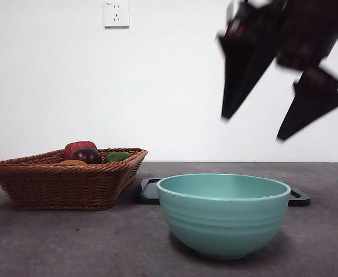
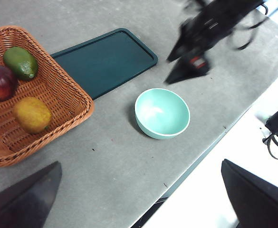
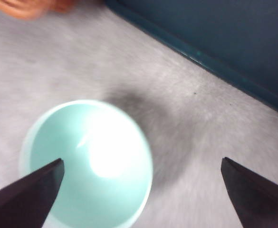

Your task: Pick up the wifruite, put it on the bowl, pick up the plate, put it on desk

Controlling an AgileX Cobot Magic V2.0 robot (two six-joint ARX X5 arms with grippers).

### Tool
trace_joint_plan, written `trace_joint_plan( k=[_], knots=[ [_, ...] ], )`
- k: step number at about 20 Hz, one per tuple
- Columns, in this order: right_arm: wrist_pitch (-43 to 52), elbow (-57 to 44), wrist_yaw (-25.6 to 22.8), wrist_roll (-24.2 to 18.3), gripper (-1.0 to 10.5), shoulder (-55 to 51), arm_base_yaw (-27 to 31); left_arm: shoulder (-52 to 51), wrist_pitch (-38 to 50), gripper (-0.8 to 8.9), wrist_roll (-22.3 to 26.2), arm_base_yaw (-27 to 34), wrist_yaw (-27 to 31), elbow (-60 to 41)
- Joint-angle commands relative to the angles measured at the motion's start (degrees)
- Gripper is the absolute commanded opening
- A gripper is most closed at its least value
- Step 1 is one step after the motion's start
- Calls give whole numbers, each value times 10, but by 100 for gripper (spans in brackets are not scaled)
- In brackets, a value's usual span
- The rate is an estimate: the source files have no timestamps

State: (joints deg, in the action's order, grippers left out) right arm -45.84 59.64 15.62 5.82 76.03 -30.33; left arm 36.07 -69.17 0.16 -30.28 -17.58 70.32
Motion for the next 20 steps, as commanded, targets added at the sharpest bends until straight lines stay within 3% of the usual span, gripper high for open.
trace_joint_plan(
  k=[1, 7, 13, 20],
  knots=[
    [-38, 16, 0, 0, 600, -61, -3, 2, 6, 570, 5, -4, -3, 7],
    [-102, 17, 0, 2, 600, -257, -3, 2, 17, 570, 5, -4, -3, 7],
    [-108, 17, 0, 2, 600, -422, -3, 2, 17, 566, 7, -4, -3, 7],
    [-108, 17, 0, 2, 597, -525, -3, 2, 18, 562, 7, -4, -3, 7]
  ],
)
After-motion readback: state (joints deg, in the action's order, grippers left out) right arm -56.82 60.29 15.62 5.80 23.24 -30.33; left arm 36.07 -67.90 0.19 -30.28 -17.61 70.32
